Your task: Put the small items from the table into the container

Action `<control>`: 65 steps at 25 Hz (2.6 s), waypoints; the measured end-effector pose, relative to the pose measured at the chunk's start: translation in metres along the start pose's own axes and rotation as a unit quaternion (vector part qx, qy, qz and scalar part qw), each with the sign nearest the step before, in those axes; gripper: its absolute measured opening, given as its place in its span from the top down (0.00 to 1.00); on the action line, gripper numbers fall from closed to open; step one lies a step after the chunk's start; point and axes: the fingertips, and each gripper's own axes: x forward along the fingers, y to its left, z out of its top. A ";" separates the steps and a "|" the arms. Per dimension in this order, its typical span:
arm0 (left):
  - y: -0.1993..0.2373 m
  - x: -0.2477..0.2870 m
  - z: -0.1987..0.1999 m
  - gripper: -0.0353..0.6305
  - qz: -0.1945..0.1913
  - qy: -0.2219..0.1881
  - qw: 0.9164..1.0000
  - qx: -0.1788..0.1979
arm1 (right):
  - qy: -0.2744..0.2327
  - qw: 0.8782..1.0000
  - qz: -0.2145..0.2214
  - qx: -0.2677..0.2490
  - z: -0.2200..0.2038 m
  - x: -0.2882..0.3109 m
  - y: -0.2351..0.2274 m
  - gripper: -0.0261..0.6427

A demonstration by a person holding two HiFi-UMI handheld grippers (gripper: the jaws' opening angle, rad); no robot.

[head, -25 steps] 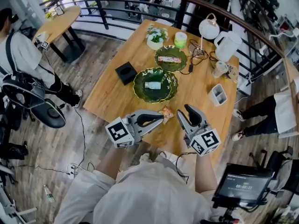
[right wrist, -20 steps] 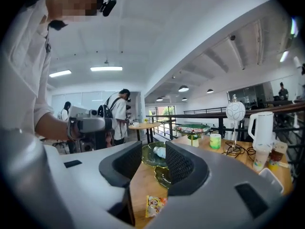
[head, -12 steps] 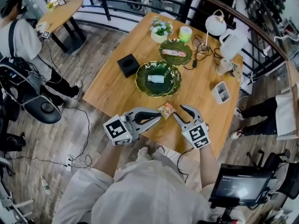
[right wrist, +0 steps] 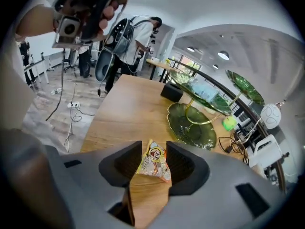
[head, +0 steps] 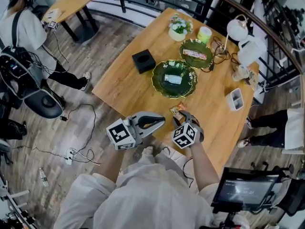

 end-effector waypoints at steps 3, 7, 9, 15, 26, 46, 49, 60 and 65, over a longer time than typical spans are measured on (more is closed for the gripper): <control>0.002 -0.011 -0.005 0.94 0.009 0.002 1.000 -0.005 | 0.043 0.999 -0.019 0.003 -0.003 0.022 0.009 0.73; 0.004 -0.026 -0.008 0.94 0.018 0.004 1.000 -0.009 | 0.113 0.992 -0.060 -0.001 -0.015 0.045 0.009 0.73; 0.006 -0.033 -0.010 0.94 0.021 0.005 1.000 -0.011 | 0.147 0.986 -0.081 -0.006 -0.020 0.052 0.006 0.73; 0.011 -0.051 -0.015 0.94 0.025 0.007 0.999 -0.021 | 0.200 0.972 -0.118 -0.020 -0.028 0.069 0.000 0.73; 0.019 -0.064 -0.018 0.94 0.029 0.005 0.999 -0.026 | 0.243 0.952 -0.163 -0.088 -0.053 0.073 -0.015 0.91; 0.004 -0.005 -0.004 0.94 -0.042 -0.002 0.999 -0.008 | 0.123 0.972 -0.195 -0.034 -0.039 -0.005 -0.051 0.94; -0.001 0.006 0.002 0.94 -0.053 -0.006 0.999 -0.001 | 0.085 0.975 -0.204 -0.023 -0.027 -0.035 -0.062 0.94; -0.013 0.019 0.023 0.94 -0.058 -0.016 0.998 0.023 | -0.050 0.979 -0.168 -0.108 0.075 -0.107 -0.097 0.94; -0.010 0.011 0.026 0.94 -0.036 -0.018 0.999 0.026 | -0.061 0.971 -0.130 -0.193 0.118 -0.082 -0.100 0.94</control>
